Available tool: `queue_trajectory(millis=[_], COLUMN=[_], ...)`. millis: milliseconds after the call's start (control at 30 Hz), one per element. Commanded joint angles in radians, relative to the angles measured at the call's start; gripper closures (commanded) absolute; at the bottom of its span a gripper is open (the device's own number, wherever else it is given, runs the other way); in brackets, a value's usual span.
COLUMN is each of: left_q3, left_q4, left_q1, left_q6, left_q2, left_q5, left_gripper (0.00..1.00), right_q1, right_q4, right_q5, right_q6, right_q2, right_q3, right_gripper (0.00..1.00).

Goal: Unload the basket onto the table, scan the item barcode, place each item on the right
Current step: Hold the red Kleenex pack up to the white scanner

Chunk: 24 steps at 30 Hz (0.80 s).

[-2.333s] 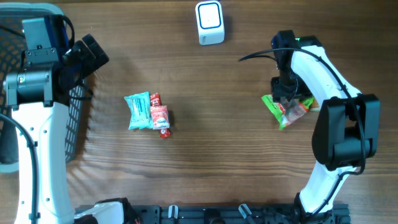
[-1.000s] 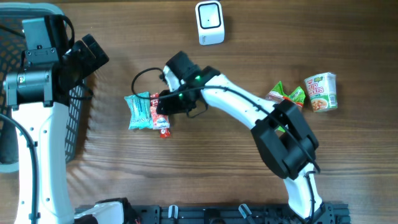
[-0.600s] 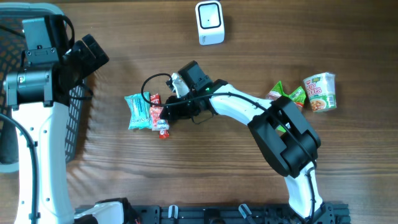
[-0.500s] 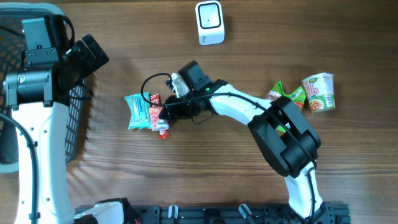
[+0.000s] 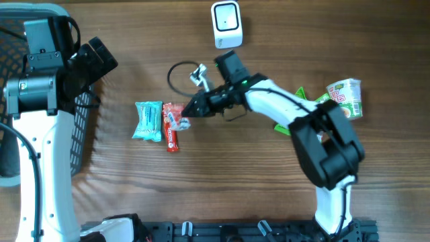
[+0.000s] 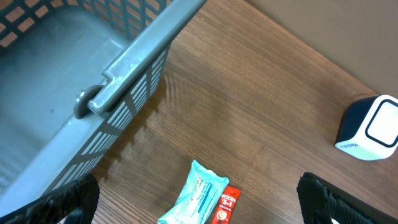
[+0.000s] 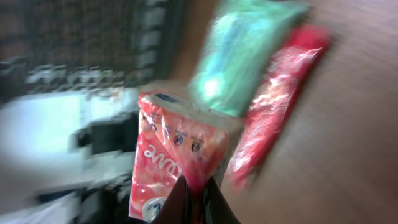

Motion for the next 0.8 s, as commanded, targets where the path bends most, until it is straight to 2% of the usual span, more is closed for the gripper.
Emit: queue_trajectory(millis=[0,67,100,200,300,400,667,767], left_q3=[0.009,0.009,0.009,0.009,0.009,0.009,0.009,0.009], left_q4=[0.002,0.002,0.002,0.002,0.002,0.002,0.002,0.002], left_q1=[0.006,0.006,0.006,0.006,0.006,0.006,0.006,0.006], left_q6=[0.008,0.008,0.008,0.008,0.008,0.008,0.008,0.008], left_q2=[-0.008,-0.008,-0.008,-0.008,-0.008,-0.008,-0.008,-0.008], left_q5=[0.002,0.001,0.002,0.002,0.002,0.002,0.002,0.002], left_gripper=[0.0,0.0,0.0,0.0,0.0,0.0,0.0,0.0], right_q1=[-0.105,-0.185,-0.248,-0.336,-0.426,-0.476,-0.476,-0.476], right_q4=[-0.141,-0.377,-0.558,-0.843,-1.248,-1.278,-1.278,-1.278], right_q5=[-0.388,-0.519,-0.533,-0.533,-0.526,-0.477,-0.452,-0.436], right_q6=[-0.251,-0.51,-0.69,-0.941,-1.333,-1.329,-1.238,-1.224], right_q2=[-0.088,-0.098,-0.098,-0.098,-0.124,-0.204,-0.405,-0.425], right_q3=[-0.007,-0.007,-0.007,-0.007,-0.007,-0.01,-0.01,-0.01], right_gripper=[0.96,0.96,0.96,0.96,0.96,0.96,0.96,0.96])
